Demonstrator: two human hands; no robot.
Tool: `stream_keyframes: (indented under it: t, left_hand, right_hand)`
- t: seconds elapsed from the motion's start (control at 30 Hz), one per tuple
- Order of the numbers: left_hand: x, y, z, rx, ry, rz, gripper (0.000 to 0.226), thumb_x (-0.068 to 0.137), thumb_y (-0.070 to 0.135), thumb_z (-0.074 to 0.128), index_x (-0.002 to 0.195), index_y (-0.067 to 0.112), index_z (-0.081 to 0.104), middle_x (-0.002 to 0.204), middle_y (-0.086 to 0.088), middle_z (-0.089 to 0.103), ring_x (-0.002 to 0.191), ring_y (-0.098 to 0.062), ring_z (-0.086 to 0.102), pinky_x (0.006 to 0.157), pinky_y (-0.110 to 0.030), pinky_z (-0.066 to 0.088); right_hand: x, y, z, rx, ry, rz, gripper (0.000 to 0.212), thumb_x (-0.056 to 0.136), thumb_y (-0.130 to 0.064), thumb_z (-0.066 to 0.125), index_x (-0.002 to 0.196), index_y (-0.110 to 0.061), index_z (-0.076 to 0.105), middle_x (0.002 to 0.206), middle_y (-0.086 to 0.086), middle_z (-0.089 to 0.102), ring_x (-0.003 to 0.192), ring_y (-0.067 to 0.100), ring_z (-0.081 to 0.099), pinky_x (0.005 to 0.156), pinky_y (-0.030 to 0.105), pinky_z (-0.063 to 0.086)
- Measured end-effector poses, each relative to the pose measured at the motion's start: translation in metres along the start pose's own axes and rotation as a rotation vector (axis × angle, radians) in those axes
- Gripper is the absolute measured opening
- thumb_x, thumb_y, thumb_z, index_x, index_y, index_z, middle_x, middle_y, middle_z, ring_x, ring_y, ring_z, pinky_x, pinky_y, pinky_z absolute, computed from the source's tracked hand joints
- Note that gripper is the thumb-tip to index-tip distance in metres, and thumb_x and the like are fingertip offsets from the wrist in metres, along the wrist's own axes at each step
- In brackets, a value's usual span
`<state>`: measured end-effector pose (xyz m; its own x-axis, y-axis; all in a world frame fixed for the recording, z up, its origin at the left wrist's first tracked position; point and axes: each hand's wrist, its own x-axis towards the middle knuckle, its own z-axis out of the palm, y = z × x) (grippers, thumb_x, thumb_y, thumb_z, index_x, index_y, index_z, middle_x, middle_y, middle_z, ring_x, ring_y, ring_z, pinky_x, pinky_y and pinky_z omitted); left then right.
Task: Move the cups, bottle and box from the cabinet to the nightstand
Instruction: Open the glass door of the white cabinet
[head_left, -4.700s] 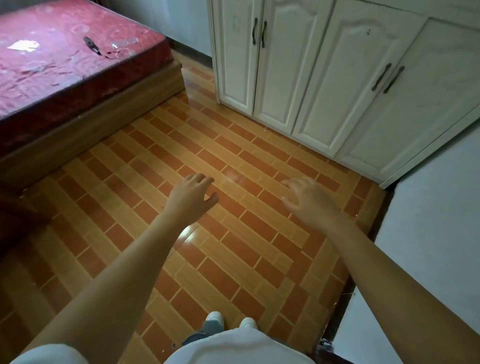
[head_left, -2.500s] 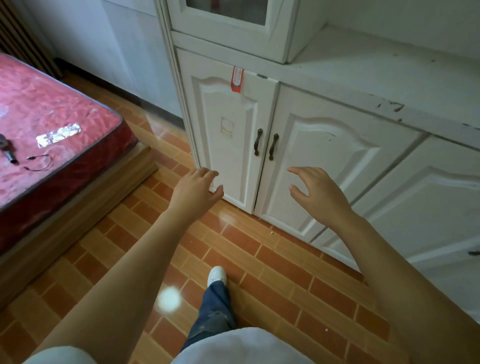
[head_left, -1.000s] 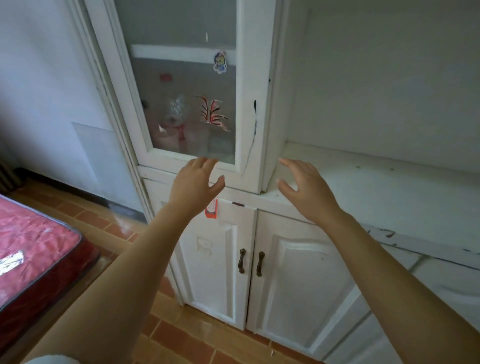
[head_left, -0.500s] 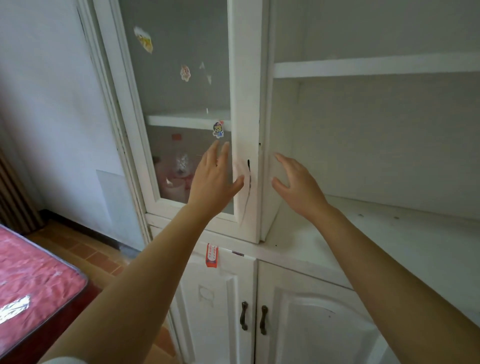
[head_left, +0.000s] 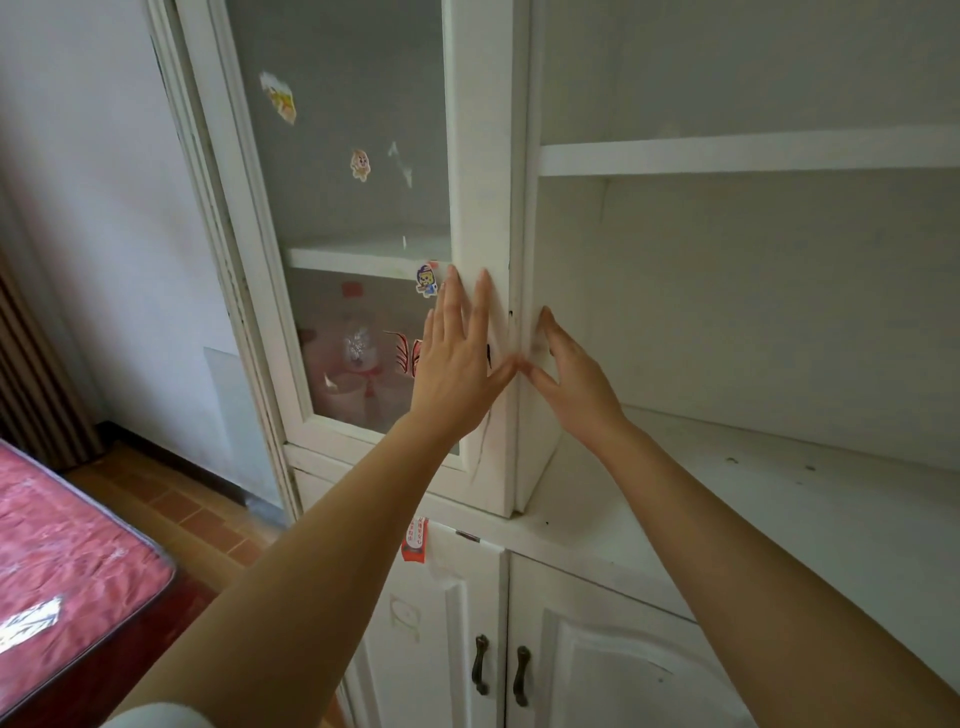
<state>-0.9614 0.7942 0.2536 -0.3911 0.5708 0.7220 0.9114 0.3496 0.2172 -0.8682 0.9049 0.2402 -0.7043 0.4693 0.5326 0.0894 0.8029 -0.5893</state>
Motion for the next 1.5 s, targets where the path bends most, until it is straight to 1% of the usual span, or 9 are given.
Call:
stream_keyframes:
  t: [0.53,0.77,0.97,1.13,1.2,1.27,1.33,1.37,1.5]
  left_hand:
    - [0.001,0.005,0.009,0.003,0.065,-0.017,0.090,0.085,0.040,0.054,0.147,0.016,-0.007,0.156,-0.018,-0.008,0.145,-0.027,-0.006,0.114,-0.030,-0.005]
    - [-0.005,0.002,0.003,-0.013,0.073,-0.008,0.091,0.084,0.035,0.056,0.147,0.017,-0.007,0.156,-0.015,-0.008,0.145,-0.025,-0.004,0.116,-0.030,-0.001]
    - [-0.014,-0.004,-0.007,-0.021,0.064,0.016,0.090,0.085,0.042,0.052,0.146,0.019,-0.010,0.157,-0.012,-0.011,0.145,-0.020,-0.006,0.114,-0.025,-0.004]
    - [-0.020,-0.007,-0.016,-0.037,0.055,0.027,0.089,0.085,0.045,0.049,0.146,0.020,-0.011,0.157,-0.009,-0.013,0.141,-0.010,-0.013,0.113,-0.024,-0.005]
    - [-0.021,-0.007,-0.017,-0.042,0.050,0.023,0.089,0.086,0.042,0.053,0.146,0.020,-0.010,0.157,-0.009,-0.013,0.141,-0.011,-0.012,0.113,-0.025,-0.004]
    - [-0.021,-0.006,-0.019,-0.040,0.050,0.024,0.090,0.086,0.040,0.055,0.146,0.020,-0.010,0.157,-0.009,-0.012,0.142,-0.014,-0.010,0.113,-0.025,-0.005]
    - [-0.022,-0.006,-0.020,-0.046,0.049,0.023,0.090,0.086,0.038,0.056,0.146,0.020,-0.009,0.157,-0.009,-0.011,0.144,-0.017,-0.008,0.113,-0.025,-0.006]
    - [-0.022,-0.005,-0.020,-0.052,0.048,0.021,0.090,0.086,0.037,0.056,0.146,0.019,-0.009,0.157,-0.009,-0.011,0.144,-0.017,-0.008,0.113,-0.025,-0.006]
    - [-0.022,-0.005,-0.021,-0.050,0.048,0.022,0.090,0.086,0.037,0.056,0.146,0.018,-0.009,0.157,-0.010,-0.011,0.141,-0.011,-0.013,0.113,-0.024,-0.008]
  right_hand:
    - [0.002,0.013,0.000,-0.052,0.010,-0.024,0.067,0.092,-0.044,0.046,0.146,-0.031,0.008,0.147,0.003,0.039,0.131,0.023,0.040,0.099,0.038,0.039]
    - [0.003,0.017,0.001,-0.003,-0.013,-0.013,0.068,0.092,-0.041,0.047,0.146,-0.033,0.006,0.149,-0.002,0.035,0.134,0.018,0.037,0.101,0.030,0.034]
    - [0.001,0.013,0.000,0.103,-0.028,0.021,0.068,0.092,-0.035,0.050,0.146,-0.033,0.008,0.153,-0.003,0.027,0.137,0.014,0.032,0.105,0.023,0.025]
    - [-0.006,0.008,-0.006,0.117,0.018,0.059,0.059,0.092,-0.030,0.053,0.144,-0.024,0.026,0.149,-0.005,0.035,0.131,0.012,0.039,0.109,0.033,0.034]
    - [-0.015,0.009,-0.004,0.113,0.131,0.073,0.045,0.091,-0.024,0.055,0.134,-0.017,0.043,0.135,0.002,0.047,0.114,0.014,0.051,0.098,0.033,0.044]
    - [-0.026,0.009,0.001,0.150,0.202,0.095,0.028,0.089,-0.014,0.054,0.117,-0.012,0.057,0.118,0.006,0.055,0.094,0.012,0.054,0.084,0.025,0.049]
    - [-0.037,0.010,0.007,0.202,0.141,0.133,0.023,0.089,-0.006,0.051,0.108,-0.011,0.063,0.110,0.007,0.062,0.088,0.011,0.055,0.077,0.016,0.045]
    - [-0.042,0.011,0.010,0.233,0.078,0.156,0.027,0.088,-0.003,0.050,0.110,-0.011,0.063,0.109,0.005,0.065,0.089,0.011,0.056,0.080,0.017,0.045]
    - [-0.057,0.012,0.015,0.304,-0.087,0.214,0.046,0.088,0.006,0.040,0.129,-0.012,0.051,0.113,-0.003,0.061,0.104,0.010,0.055,0.091,0.016,0.039]
